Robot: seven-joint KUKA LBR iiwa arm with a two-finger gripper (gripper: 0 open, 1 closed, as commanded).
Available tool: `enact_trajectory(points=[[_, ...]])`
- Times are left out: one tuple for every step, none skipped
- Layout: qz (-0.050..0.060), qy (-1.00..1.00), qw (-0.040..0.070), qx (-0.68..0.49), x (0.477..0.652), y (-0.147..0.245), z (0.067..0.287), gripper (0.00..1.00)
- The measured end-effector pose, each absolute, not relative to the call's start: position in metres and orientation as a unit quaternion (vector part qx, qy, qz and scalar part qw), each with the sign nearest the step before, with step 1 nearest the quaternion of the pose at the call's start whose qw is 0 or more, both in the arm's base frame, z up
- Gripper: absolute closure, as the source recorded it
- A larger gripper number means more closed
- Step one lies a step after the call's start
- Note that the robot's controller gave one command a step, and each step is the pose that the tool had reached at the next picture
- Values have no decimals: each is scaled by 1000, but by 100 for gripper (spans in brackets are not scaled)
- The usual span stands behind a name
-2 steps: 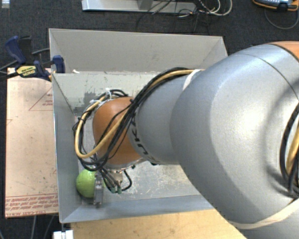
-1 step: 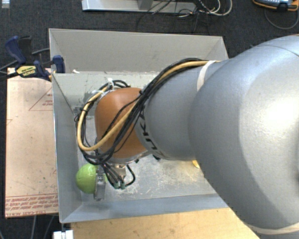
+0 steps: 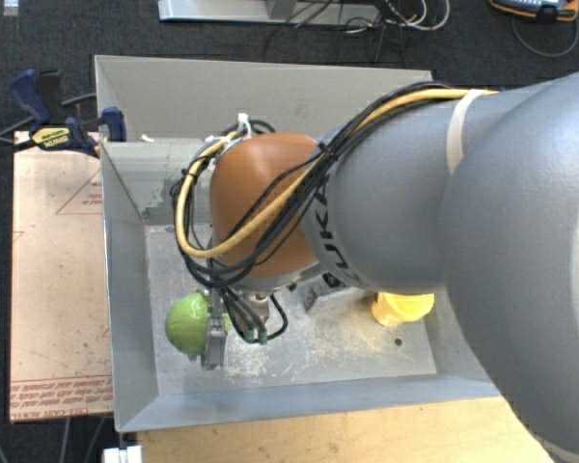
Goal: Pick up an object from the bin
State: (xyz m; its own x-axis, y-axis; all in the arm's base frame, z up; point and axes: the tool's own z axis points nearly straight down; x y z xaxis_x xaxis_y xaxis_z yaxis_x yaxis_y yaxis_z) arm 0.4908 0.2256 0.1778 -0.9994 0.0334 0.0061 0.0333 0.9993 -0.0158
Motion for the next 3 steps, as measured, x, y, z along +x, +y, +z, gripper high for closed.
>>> enact_trajectory(points=[[7,-999,5,-33,488,224,235,100],[8,-999,4,-43,487,225,303,100],[5,-999,-2,-32,488,222,281,100]])
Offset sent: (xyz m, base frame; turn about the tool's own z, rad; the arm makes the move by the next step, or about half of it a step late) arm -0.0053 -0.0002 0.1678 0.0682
